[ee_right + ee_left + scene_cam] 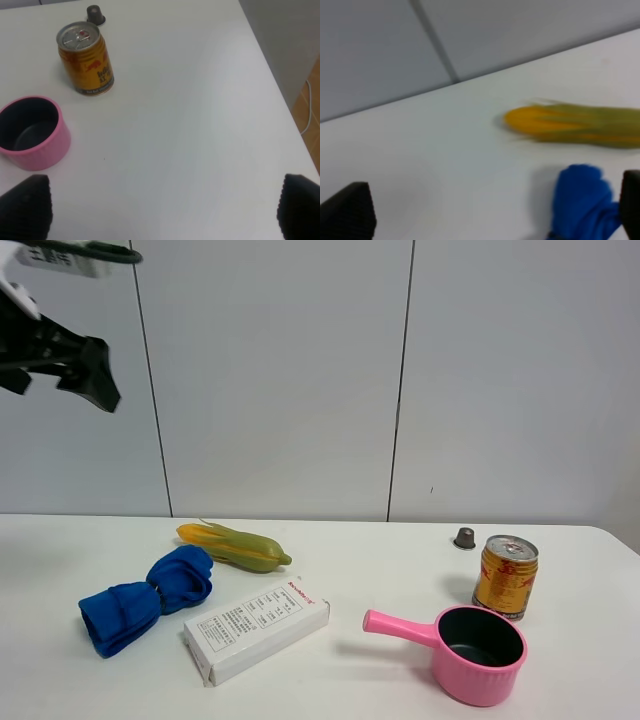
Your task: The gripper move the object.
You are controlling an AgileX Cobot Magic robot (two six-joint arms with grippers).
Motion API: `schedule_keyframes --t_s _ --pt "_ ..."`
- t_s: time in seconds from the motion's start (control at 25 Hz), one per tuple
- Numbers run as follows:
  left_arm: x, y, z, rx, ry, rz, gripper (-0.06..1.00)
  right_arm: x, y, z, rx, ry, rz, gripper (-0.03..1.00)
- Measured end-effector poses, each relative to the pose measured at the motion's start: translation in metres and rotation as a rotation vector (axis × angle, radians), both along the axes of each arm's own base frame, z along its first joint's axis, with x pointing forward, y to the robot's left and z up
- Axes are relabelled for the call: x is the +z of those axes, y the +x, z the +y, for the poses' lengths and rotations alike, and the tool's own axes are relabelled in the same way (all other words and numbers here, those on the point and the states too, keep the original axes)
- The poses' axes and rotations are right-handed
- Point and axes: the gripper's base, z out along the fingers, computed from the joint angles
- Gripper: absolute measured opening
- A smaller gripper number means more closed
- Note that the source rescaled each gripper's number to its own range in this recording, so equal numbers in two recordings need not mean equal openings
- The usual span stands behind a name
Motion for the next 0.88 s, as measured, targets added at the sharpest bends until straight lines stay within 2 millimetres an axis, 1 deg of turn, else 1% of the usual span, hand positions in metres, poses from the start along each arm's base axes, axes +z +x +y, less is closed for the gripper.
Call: schedule_keyframes --t_s 0.2,0.32,0.36,0.44,0.64,0.76,0.88 --pt "0.033 -0.037 0.041 0.129 0.02 -0.025 0.99 0.0 0.0 0.0 0.0 0.0 0.0 1.0" --pt "0.042 -0.067 0.061 0.206 0.026 -0.057 0.99 0.0 0.0 0.0 0.0 0.0 0.0 1.0" --pt "0.041 -0.077 0.066 0.228 0.028 -0.06 0.99 0.0 0.0 0.0 0.0 0.0 0.0 1.0" --pt "0.043 -0.103 0.069 0.254 0.023 -0.077 0.99 0.0 0.0 0.0 0.0 0.0 0.0 1.0" --pt "0.051 -0.174 0.064 0.275 -0.011 -0.081 0.99 0.0 0.0 0.0 0.0 0.0 0.0 1.0" --pt "0.051 -0.214 0.062 0.298 -0.031 -0.039 0.99 0.0 0.0 0.0 0.0 0.0 0.0 1.0" --pt "0.049 -0.253 0.06 0.322 -0.055 -0.032 0.99 0.0 0.0 0.0 0.0 0.0 0.0 1.0"
